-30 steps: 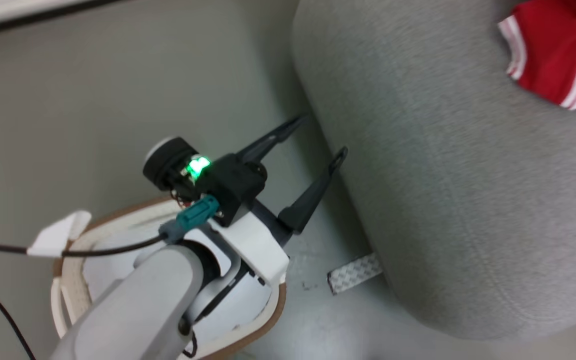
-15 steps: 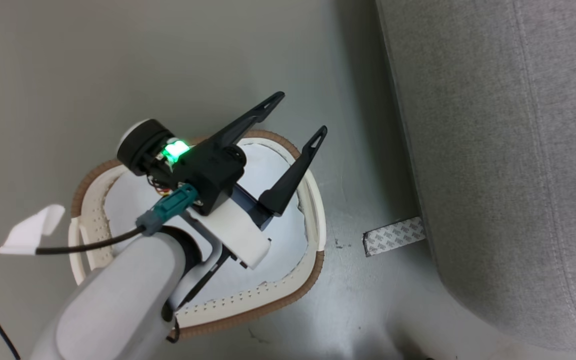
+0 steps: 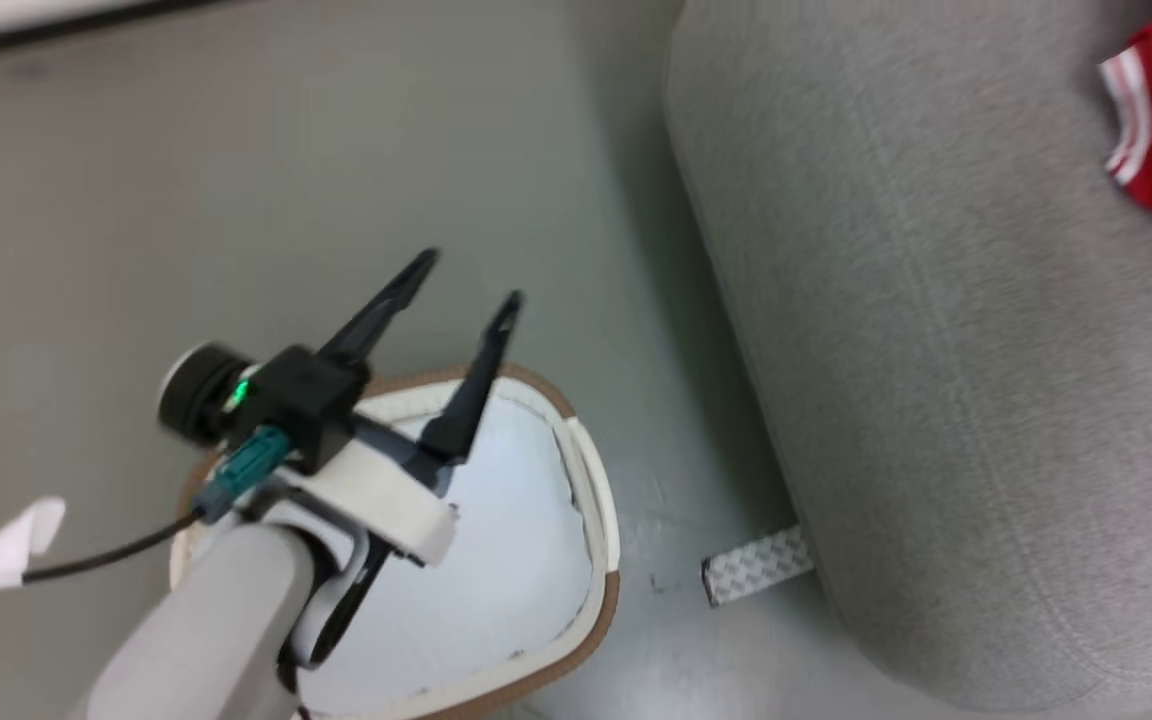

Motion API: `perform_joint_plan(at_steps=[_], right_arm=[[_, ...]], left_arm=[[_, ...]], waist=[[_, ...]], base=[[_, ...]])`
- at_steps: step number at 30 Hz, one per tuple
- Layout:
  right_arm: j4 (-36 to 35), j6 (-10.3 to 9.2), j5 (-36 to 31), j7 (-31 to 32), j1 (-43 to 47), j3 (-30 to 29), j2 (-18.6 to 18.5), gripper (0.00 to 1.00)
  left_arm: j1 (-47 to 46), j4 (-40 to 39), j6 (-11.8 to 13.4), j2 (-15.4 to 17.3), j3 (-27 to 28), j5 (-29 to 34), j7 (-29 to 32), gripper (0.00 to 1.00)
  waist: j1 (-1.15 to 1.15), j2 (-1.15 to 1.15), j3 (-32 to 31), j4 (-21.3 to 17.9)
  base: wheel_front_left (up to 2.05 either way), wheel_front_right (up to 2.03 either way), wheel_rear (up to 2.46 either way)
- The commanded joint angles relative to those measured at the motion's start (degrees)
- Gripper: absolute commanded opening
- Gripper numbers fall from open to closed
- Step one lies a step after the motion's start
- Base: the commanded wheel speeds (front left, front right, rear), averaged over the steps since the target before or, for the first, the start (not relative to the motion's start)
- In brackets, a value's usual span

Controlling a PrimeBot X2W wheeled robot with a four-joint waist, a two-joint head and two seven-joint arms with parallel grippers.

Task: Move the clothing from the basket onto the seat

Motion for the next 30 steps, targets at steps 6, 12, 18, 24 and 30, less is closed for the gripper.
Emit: perform_joint_plan(at_steps=[6, 12, 18, 24, 30], right_arm=[[-11.24, -0.15, 3.31, -0.16, 13.79, 6.58, 0.70, 1.00], [-16.63, -0.15, 3.47, -0.17, 22.94, 10.19, 1.42, 1.00], [-17.65, -0.15, 4.29, -0.17, 30.70, 13.76, 1.91, 1.00], [-16.96, -0.15, 5.78, -0.17, 36.68, 15.51, 2.98, 1.00], [-15.96, -0.15, 5.17, -0.17, 42.66, 18.27, 4.69, 1.00]], left_arm=[[8.29, 5.09, 3.70, 0.39, 3.37, -2.97, -5.97, 1.00], [14.30, 9.00, 6.11, -0.36, 5.65, -4.78, -9.36, 1.00], [19.69, 10.73, 7.29, -1.89, 9.61, -4.84, -10.81, 1.00], [25.18, 9.65, 7.06, -3.95, 14.55, -2.11, -10.77, 1.00], [30.77, 9.78, 6.10, -7.08, 20.64, 0.55, -10.79, 1.00]], waist=[[0.00, 0.00, -14.04, 0.06], [0.00, 0.00, -20.54, 1.83], [0.00, 0.00, -25.72, 4.60], [0.00, 0.00, -28.91, 6.54], [0.00, 0.00, -31.43, 7.74]], base=[[0.00, 0.00, 0.00], [0.00, 0.00, 0.00], [0.00, 0.00, 0.00], [0.00, 0.00, 0.00], [0.00, 0.00, 0.00]])
